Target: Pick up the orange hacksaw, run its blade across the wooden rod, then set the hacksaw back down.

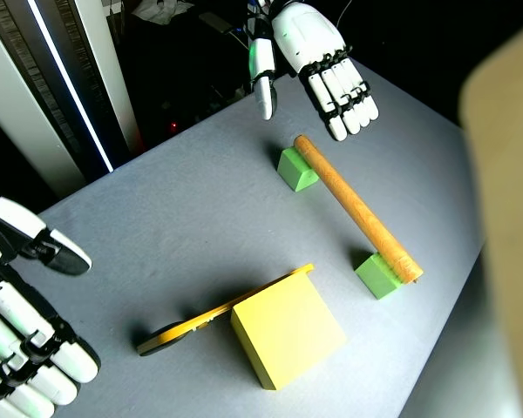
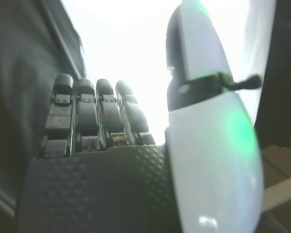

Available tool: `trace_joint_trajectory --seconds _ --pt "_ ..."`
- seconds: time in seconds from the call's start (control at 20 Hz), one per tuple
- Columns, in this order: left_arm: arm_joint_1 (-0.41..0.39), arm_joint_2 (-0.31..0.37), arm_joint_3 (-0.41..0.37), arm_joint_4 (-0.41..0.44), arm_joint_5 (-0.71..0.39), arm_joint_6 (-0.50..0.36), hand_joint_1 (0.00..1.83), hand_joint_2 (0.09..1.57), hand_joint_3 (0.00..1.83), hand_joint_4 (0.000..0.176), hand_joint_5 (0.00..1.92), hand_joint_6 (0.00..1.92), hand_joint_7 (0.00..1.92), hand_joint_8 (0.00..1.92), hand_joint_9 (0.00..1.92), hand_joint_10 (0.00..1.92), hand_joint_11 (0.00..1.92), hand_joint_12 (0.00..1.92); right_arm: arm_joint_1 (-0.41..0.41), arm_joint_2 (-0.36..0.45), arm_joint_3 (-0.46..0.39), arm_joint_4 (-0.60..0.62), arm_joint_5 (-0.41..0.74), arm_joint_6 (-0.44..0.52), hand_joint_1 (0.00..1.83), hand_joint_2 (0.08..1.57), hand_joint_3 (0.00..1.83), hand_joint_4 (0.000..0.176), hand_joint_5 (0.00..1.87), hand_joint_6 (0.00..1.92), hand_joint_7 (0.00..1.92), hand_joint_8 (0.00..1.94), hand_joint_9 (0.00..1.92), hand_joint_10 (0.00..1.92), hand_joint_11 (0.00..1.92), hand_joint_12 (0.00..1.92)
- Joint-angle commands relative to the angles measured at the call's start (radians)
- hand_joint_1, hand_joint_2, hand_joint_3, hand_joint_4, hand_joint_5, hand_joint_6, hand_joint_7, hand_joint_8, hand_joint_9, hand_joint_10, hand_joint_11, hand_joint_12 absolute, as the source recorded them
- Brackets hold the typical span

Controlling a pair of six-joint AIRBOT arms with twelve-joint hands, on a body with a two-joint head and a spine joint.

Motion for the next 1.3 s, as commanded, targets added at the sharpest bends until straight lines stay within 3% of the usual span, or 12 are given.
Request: trace_joint_trajectory --seconds 0.0,0.1,0.2,0.55,0.7,1.05,1.25 --pt "0.005 0.002 0.001 0.058 -0.096 -0.014 0.00 1.30 0.00 0.000 0.07 0.00 0.03 0.00 0.00 0.00 0.00 0.00 0.012 0.009 0.016 -0.050 0.061 0.032 1.31 0.97 0.00 0.000 0.01 0.00 0.00 0.00 0.00 0.00 0.00 0.32" --pt "0.050 -0.018 0.012 0.090 -0.108 -0.061 0.00 1.29 0.00 0.000 0.08 0.01 0.05 0.01 0.01 0.01 0.00 0.00 0.036 0.009 0.039 -0.050 -0.015 0.106 1.33 0.97 0.00 0.000 0.02 0.00 0.00 0.00 0.02 0.00 0.00 0.41" --pt "0.095 -0.056 0.029 0.118 -0.150 -0.104 0.00 1.29 0.00 0.000 0.07 0.00 0.05 0.01 0.01 0.01 0.00 0.00 0.052 0.010 0.070 -0.050 -0.104 0.158 1.33 0.98 0.00 0.000 0.02 0.00 0.00 0.00 0.01 0.00 0.00 0.37" --pt "0.184 -0.116 0.055 0.146 -0.228 -0.161 0.00 1.30 0.00 0.000 0.09 0.01 0.06 0.01 0.02 0.01 0.00 0.00 0.105 0.009 0.131 -0.038 -0.230 0.364 1.31 0.98 0.00 0.000 0.03 0.00 0.00 0.00 0.02 0.00 0.00 0.35" --pt "0.210 -0.129 0.062 0.147 -0.247 -0.181 0.00 1.30 0.00 0.000 0.07 0.00 0.03 0.00 0.00 0.00 0.00 0.00 0.133 -0.004 0.162 0.052 -0.287 0.362 1.29 0.99 0.00 0.000 0.03 0.00 0.00 0.00 0.01 0.00 0.00 0.37" --pt "0.229 -0.154 0.076 0.156 -0.253 -0.203 0.00 1.30 0.00 0.000 0.08 0.01 0.03 0.01 0.00 0.00 0.00 0.00 0.202 -0.063 0.319 0.052 -0.530 0.271 1.32 1.01 0.00 0.000 0.00 0.00 0.00 0.00 0.01 0.00 0.00 0.25" --pt "0.233 -0.163 0.082 0.156 -0.253 -0.207 0.00 1.29 0.00 0.000 0.08 0.00 0.04 0.01 0.00 0.00 0.00 0.00 0.203 -0.130 0.372 0.060 -0.516 0.229 1.30 1.01 0.00 0.000 0.01 0.00 0.00 0.00 0.01 0.00 0.00 0.30"
